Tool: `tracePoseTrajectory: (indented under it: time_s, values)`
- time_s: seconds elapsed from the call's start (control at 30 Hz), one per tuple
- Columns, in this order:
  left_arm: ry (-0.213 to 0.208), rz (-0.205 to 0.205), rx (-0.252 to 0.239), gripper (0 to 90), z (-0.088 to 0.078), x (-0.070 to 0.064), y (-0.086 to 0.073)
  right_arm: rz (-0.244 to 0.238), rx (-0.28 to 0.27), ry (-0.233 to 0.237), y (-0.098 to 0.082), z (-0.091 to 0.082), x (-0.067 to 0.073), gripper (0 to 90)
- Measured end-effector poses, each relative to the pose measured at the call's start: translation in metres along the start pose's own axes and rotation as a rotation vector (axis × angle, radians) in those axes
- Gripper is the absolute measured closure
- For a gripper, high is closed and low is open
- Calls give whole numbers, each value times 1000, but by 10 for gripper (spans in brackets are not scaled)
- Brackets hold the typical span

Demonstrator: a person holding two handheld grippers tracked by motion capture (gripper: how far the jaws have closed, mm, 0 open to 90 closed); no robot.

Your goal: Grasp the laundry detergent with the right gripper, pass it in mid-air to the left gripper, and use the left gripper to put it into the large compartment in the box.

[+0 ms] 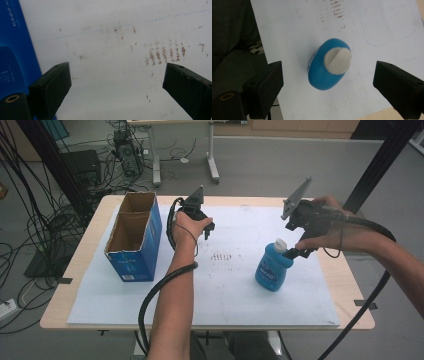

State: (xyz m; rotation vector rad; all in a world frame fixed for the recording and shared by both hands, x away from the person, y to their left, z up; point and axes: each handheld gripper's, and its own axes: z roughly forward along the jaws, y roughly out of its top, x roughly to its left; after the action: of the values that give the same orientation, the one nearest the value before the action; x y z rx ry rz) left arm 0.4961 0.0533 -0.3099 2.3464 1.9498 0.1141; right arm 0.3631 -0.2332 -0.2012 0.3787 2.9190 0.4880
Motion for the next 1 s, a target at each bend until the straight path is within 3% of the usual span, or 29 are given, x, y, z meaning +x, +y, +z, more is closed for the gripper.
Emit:
tracePoseTrajectory:
  time_s: [0.1, 0.47, 0.7, 1.0]
  values:
    - [-1, -1, -2, 85, 0, -1, -1, 17, -5, -7, -8, 0, 1, 90]
    - [5, 9, -5, 85, 0, -3, -3, 136, -109, -26, -51, 7, 4, 76]
    - [6, 11, -7, 85, 0, -2, -3, 180, -165, -40, -72, 20, 7, 66]
    - [13, 12, -14, 84, 0, -2, -4, 242, -297, -70, -96, 48, 17, 62]
